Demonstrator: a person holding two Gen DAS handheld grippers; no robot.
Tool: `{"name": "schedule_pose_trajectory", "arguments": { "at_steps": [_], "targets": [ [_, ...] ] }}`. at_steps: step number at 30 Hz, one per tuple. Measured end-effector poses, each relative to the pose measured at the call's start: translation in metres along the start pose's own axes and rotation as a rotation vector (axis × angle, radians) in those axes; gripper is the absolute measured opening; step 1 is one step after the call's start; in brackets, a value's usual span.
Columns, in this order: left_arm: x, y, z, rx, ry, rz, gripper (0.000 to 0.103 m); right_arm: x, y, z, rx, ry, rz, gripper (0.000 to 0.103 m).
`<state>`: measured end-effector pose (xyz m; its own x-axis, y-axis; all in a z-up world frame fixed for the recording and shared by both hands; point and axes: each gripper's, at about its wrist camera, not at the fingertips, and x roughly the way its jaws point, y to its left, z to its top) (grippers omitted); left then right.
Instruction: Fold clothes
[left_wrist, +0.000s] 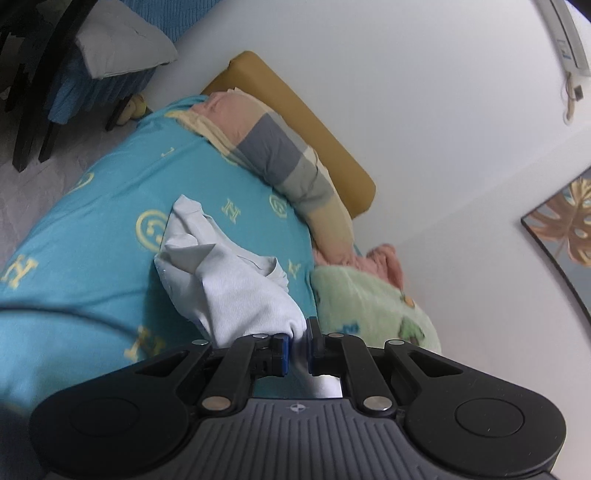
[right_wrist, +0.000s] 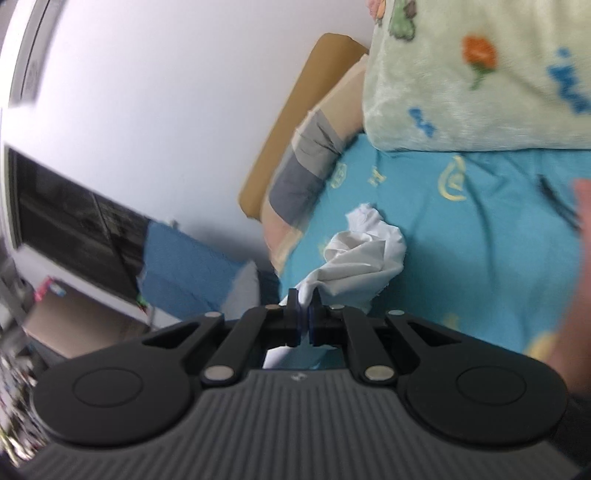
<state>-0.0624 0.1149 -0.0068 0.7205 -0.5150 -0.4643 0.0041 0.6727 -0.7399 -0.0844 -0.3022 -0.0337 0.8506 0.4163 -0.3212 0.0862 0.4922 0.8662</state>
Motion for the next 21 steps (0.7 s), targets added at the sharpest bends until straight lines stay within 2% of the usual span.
{"name": "schedule_pose_trajectory", "arguments": {
  "at_steps": [4, 8, 12, 15, 18, 21],
  "targets": [
    [-0.011, -0.008, -0.011, -0.002, 0.001, -0.011, 0.009, -0.026, -0.006, -0.011, -0.009, 0.057, -0.007, 0.007],
    [0.008, -0.014, 0.003, -0.058, 0.000, -0.013, 0.009, -0.019, -0.003, 0.011, 0.026, 0.042, -0.014, 0.007],
    [0.052, -0.010, 0.030, -0.137, -0.014, 0.056, 0.010, 0.028, 0.005, 0.042, 0.066, 0.039, -0.050, 0.007],
    [0.092, 0.000, 0.058, -0.187, -0.045, 0.131, 0.010, 0.074, 0.003, 0.052, 0.023, 0.039, -0.092, 0.007],
    [0.130, 0.015, 0.077, -0.173, -0.070, 0.203, 0.011, 0.121, 0.000, 0.062, -0.021, 0.039, -0.135, 0.007],
    [0.163, 0.041, 0.084, -0.159, -0.054, 0.226, 0.012, 0.167, -0.002, 0.072, -0.065, 0.039, -0.177, 0.007]
  ]
}}
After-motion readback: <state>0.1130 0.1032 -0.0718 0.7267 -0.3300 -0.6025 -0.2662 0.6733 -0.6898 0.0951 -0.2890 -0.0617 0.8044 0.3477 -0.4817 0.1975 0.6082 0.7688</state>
